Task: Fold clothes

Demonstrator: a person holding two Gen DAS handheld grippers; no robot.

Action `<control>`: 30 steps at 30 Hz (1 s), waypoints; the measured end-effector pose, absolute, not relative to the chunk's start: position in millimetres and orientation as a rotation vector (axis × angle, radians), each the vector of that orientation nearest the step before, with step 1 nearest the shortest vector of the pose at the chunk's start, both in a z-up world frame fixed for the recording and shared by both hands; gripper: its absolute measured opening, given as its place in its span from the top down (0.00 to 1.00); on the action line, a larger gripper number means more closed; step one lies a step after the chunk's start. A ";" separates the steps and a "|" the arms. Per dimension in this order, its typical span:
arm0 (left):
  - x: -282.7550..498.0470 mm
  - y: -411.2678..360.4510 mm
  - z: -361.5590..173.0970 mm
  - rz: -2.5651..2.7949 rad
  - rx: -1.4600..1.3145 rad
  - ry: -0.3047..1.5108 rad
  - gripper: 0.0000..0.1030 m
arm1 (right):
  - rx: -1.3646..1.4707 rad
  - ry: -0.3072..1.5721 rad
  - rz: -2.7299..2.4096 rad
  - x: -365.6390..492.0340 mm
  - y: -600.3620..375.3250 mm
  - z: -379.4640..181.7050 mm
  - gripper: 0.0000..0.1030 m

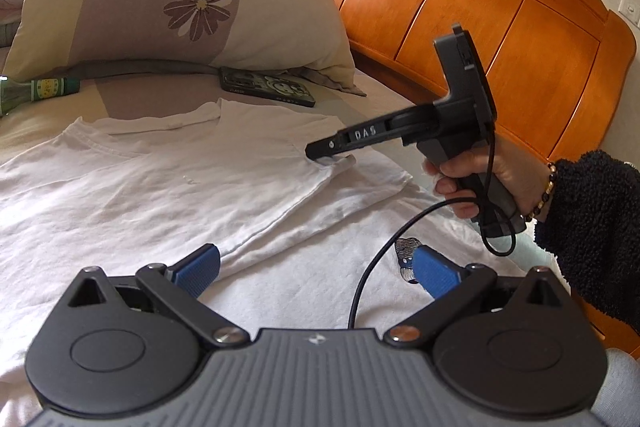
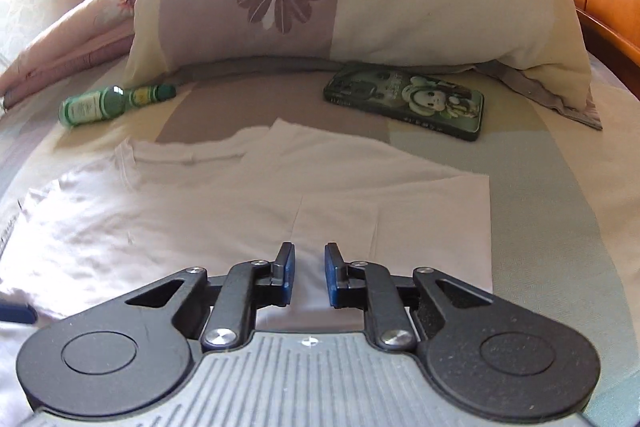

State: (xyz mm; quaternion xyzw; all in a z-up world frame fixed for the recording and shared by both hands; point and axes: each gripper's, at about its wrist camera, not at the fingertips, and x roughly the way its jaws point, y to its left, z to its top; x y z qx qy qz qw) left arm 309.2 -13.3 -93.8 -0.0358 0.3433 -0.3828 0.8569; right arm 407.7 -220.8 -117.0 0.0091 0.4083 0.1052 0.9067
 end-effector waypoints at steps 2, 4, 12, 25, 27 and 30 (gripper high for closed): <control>310.5 -12.2 -94.8 -0.798 -0.076 0.728 0.01 | -0.016 0.821 0.200 396.8 -225.1 -118.8 0.63; 310.6 -10.0 -93.8 -0.793 -0.080 0.724 0.01 | -0.026 0.810 0.185 389.4 -229.6 -113.1 0.59; 320.9 13.7 -90.6 -0.678 -0.108 0.713 0.01 | -0.046 0.778 0.184 375.3 -216.6 -93.6 0.41; 355.2 99.3 -101.5 -0.262 -0.253 0.739 0.01 | -0.058 0.785 0.249 347.8 -173.9 -91.4 0.05; 354.7 102.4 -98.9 -0.300 -0.290 0.722 0.01 | -0.094 0.758 0.260 350.4 -162.2 -88.7 0.04; 354.1 96.0 -96.5 -0.374 -0.302 0.707 0.01 | -0.142 0.721 0.286 359.0 -142.1 -88.6 0.00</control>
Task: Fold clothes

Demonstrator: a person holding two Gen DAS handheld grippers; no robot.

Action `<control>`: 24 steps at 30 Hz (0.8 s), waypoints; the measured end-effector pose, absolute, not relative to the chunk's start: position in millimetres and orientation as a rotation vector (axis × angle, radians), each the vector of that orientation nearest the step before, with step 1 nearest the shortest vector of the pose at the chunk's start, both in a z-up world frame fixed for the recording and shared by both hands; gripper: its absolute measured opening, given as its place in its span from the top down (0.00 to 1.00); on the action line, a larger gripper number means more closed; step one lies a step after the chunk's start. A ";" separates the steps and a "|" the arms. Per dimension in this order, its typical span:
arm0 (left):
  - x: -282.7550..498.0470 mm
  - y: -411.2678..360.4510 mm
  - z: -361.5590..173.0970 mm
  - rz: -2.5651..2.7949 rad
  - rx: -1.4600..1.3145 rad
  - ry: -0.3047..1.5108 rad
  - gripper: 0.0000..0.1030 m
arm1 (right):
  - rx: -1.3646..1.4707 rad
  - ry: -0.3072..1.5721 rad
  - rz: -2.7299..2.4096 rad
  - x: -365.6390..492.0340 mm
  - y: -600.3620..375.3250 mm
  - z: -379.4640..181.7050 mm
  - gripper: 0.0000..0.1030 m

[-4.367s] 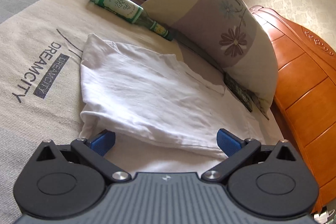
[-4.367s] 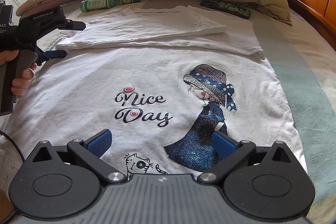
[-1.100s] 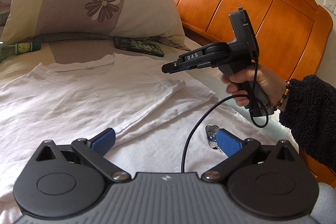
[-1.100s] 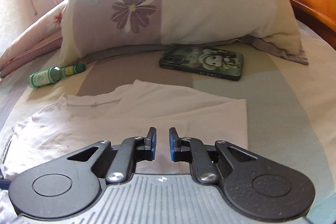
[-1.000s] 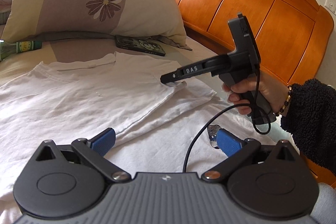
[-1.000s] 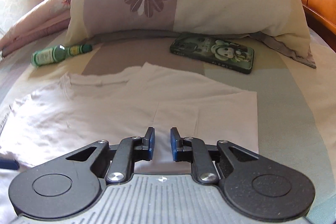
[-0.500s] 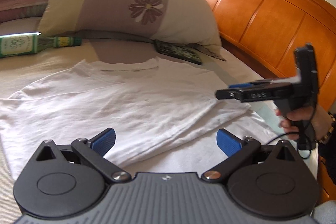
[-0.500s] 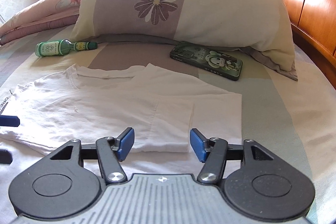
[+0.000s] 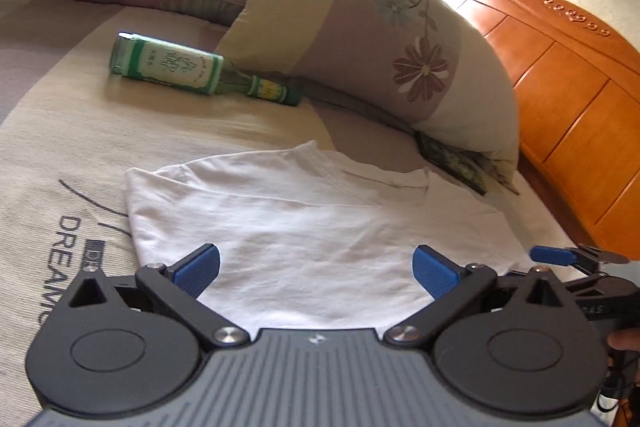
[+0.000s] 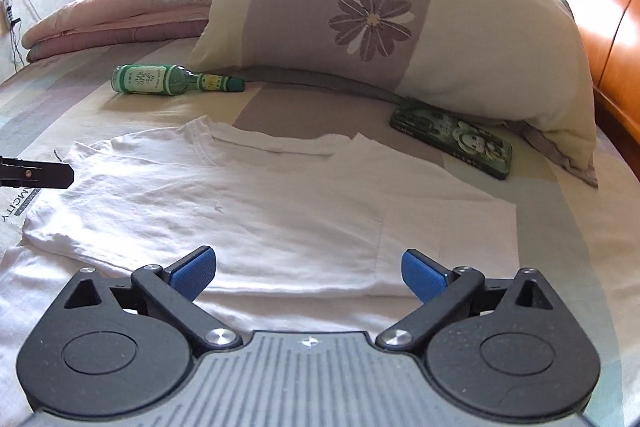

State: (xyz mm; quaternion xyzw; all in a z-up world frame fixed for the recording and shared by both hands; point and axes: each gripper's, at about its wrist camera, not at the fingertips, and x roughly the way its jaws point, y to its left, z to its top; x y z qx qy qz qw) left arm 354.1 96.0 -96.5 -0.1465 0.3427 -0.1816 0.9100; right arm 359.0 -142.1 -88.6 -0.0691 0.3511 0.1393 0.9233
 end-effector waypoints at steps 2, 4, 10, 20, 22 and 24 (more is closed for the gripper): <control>352.9 84.4 -95.7 -0.376 -0.240 0.709 0.01 | -0.165 0.726 0.309 370.7 -129.5 -96.9 0.00; 351.6 73.7 -97.1 -0.359 -0.165 0.719 0.01 | -0.175 0.761 0.303 383.5 -122.3 -108.6 0.00; 352.5 79.7 -100.3 -0.358 -0.181 0.731 0.01 | -0.173 0.784 0.323 376.4 -140.2 -128.7 0.00; 352.5 95.0 -95.3 -0.359 -0.260 0.708 0.01 | -0.210 0.756 0.371 372.2 -99.7 -99.1 0.00; 353.2 94.1 -96.3 -0.352 -0.254 0.714 0.01 | -0.202 0.757 0.412 375.4 -80.3 -99.8 0.00; 353.1 94.5 -96.5 -0.352 -0.255 0.714 0.01 | -0.223 0.757 0.452 376.4 -60.3 -104.3 0.00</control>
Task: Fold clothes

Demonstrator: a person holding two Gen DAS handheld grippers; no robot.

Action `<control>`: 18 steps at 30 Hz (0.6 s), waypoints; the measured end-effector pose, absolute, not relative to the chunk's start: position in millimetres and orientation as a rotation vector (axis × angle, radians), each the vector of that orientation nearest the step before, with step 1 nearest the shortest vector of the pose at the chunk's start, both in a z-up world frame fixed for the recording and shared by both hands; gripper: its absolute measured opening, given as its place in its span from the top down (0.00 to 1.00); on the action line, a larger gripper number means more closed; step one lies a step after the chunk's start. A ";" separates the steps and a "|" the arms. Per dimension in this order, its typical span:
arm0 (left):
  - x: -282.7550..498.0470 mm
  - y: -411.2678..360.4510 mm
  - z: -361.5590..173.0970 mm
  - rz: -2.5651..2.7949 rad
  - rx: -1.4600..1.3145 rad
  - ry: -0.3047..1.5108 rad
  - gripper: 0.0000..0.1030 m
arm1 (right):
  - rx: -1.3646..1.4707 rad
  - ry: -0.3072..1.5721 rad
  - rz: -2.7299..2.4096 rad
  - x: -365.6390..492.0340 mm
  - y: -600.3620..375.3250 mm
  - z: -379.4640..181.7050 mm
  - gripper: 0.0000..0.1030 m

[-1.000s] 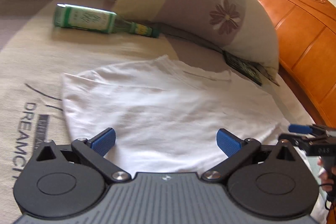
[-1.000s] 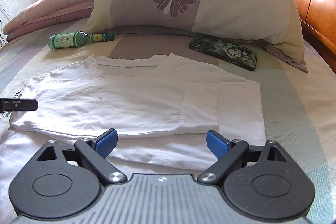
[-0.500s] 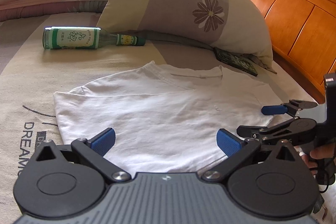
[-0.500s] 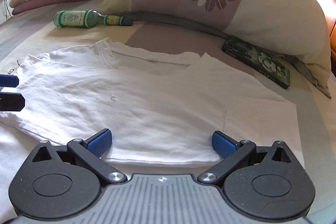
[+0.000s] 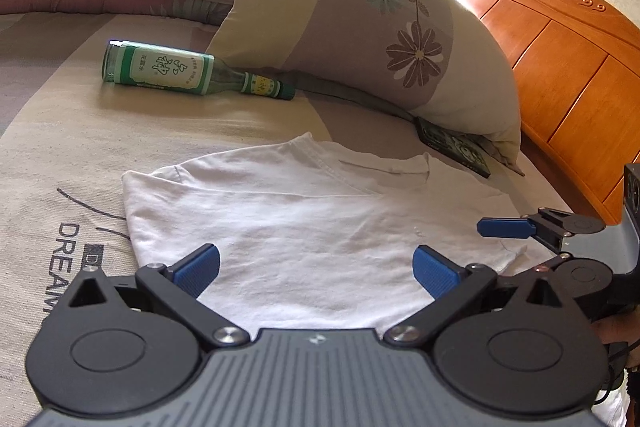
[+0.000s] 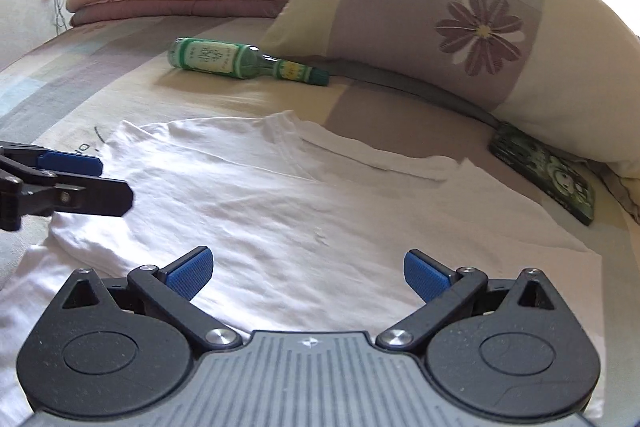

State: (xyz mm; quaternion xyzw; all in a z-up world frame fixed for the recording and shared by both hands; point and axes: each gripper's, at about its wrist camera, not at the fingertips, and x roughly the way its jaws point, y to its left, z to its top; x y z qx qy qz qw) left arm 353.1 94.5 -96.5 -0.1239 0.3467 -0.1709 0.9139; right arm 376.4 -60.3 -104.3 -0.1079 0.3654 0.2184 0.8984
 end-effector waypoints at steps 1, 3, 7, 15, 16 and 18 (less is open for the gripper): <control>353.0 94.7 -96.5 -0.352 -0.256 0.714 0.01 | -0.238 0.755 0.467 376.0 -52.6 -107.2 0.00; 352.9 94.9 -96.6 -0.354 -0.257 0.713 0.01 | -0.267 0.770 0.481 373.2 -42.2 -115.1 0.00; 352.7 95.2 -96.2 -0.359 -0.266 0.712 0.01 | -0.257 0.805 0.465 365.6 -48.1 -123.0 0.00; 351.1 99.7 -93.4 -0.360 -0.296 0.698 0.01 | -0.162 0.763 0.549 364.3 -26.1 -111.1 0.00; 351.3 100.2 -93.6 -0.358 -0.297 0.699 0.01 | -0.177 0.765 0.566 364.0 -17.9 -114.9 0.00; 351.6 99.4 -94.2 -0.359 -0.295 0.704 0.01 | -0.228 0.781 0.580 363.0 -2.7 -125.7 0.00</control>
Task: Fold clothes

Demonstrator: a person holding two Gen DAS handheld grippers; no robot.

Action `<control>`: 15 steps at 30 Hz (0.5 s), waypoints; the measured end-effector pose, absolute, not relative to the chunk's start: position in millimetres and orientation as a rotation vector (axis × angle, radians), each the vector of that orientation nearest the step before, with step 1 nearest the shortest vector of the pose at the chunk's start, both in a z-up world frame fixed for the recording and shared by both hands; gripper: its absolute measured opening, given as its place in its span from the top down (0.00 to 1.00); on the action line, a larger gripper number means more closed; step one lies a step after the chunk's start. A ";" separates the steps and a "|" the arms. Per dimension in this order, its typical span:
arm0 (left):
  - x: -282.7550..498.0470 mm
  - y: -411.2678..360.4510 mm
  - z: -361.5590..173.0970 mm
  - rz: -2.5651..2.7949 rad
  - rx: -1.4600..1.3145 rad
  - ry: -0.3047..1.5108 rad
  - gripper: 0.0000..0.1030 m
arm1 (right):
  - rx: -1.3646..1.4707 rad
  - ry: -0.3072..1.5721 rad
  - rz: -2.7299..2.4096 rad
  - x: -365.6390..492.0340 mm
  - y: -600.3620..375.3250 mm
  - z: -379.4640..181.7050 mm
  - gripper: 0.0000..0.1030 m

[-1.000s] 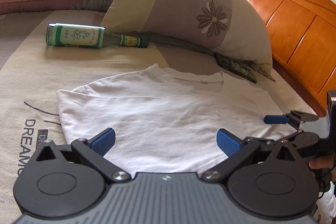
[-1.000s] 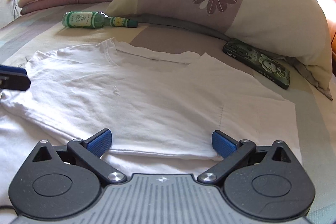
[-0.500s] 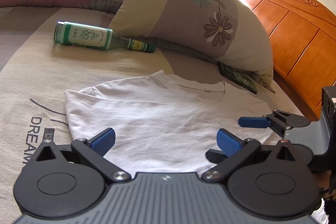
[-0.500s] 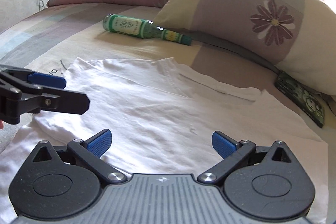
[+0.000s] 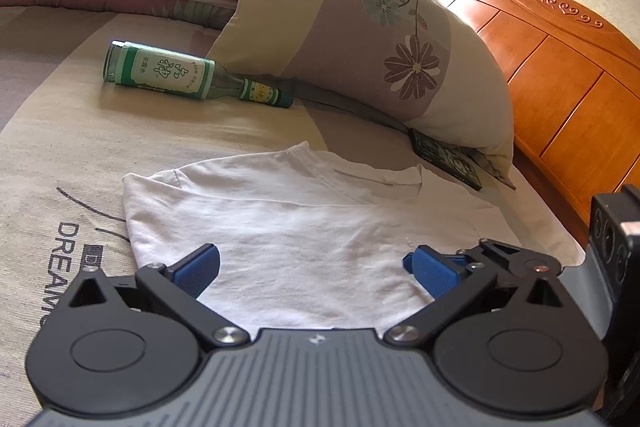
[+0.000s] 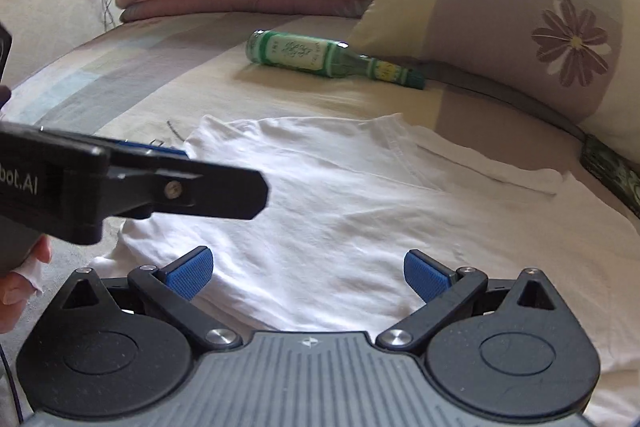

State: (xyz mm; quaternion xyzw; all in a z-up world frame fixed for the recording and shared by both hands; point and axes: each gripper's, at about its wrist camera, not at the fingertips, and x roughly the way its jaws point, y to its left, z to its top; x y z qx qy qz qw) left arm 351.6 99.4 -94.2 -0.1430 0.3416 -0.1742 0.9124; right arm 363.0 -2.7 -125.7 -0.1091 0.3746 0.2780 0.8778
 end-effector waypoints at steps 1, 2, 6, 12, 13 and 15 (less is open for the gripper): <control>351.7 98.3 -94.4 -0.362 -0.291 0.706 0.01 | -0.257 0.773 0.572 359.7 0.9 -130.1 0.00; 351.8 97.3 -94.6 -0.366 -0.287 0.709 0.01 | -0.273 0.772 0.570 355.5 1.1 -130.2 0.00; 350.0 90.3 -93.4 -0.404 -0.269 0.707 0.01 | -0.326 0.782 0.571 334.8 -12.5 -116.9 0.00; 346.9 73.0 -94.1 -0.452 -0.220 0.717 0.01 | -0.246 0.782 0.458 296.7 -80.3 -97.6 0.00; 346.8 70.5 -94.6 -0.455 -0.212 0.720 0.01 | -0.218 0.800 0.433 291.3 -92.6 -100.1 0.00; 346.5 67.0 -95.6 -0.460 -0.201 0.725 0.01 | -0.184 0.848 0.374 278.2 -113.3 -110.9 0.00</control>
